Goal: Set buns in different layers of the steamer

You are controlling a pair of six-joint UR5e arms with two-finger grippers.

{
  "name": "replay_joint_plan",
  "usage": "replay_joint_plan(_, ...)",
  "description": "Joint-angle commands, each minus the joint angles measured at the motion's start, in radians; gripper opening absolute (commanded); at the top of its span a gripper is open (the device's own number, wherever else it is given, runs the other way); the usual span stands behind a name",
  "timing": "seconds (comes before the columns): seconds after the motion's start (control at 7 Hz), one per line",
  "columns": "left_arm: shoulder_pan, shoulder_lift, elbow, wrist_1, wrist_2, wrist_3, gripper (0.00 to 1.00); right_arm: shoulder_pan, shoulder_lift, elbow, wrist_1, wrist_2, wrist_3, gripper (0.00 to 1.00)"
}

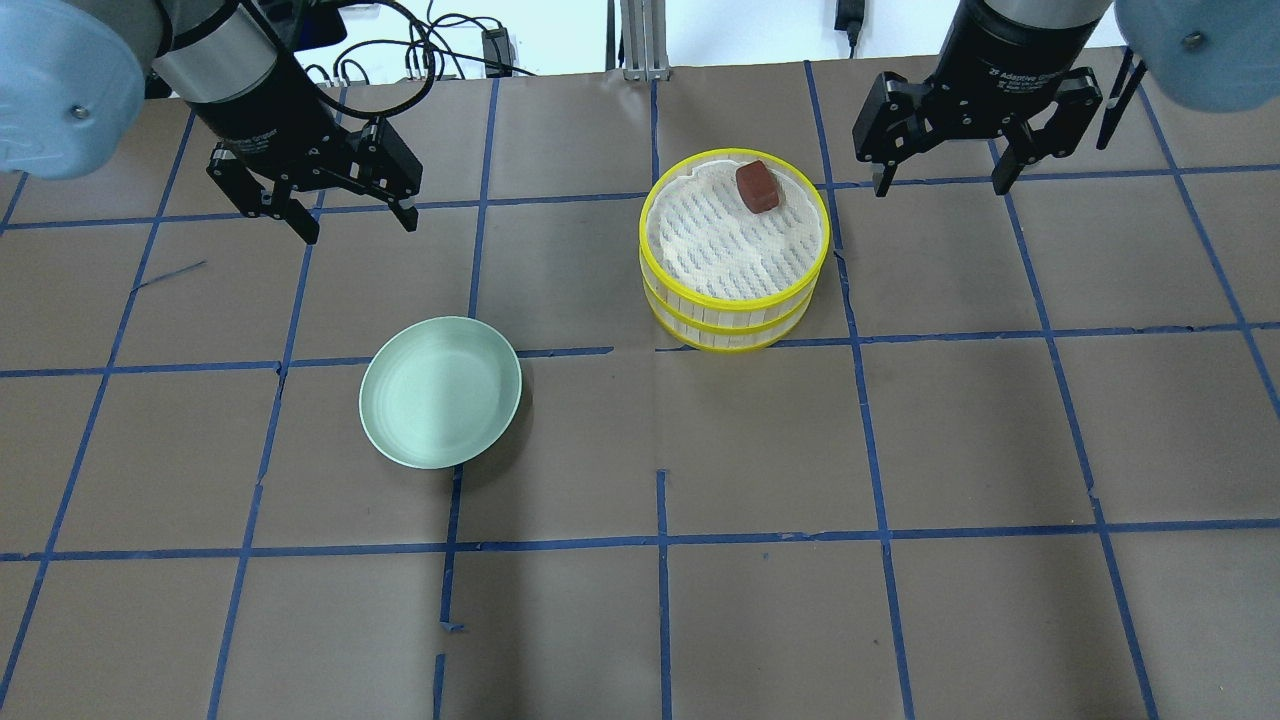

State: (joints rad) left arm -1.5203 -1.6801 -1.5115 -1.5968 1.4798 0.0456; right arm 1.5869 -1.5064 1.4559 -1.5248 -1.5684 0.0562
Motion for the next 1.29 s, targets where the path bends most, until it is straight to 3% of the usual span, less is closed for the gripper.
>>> replay_joint_plan(0.0,-0.001,0.013,-0.03,-0.009,0.045,0.002,1.0,-0.002,0.0,0.001,0.0,0.001,0.002,1.0)
replay_joint_plan(1.14,0.009,0.022,-0.039,0.003,0.048,-0.001,1.0,-0.007,0.002,0.001,-0.003,-0.001,0.001,1.0)
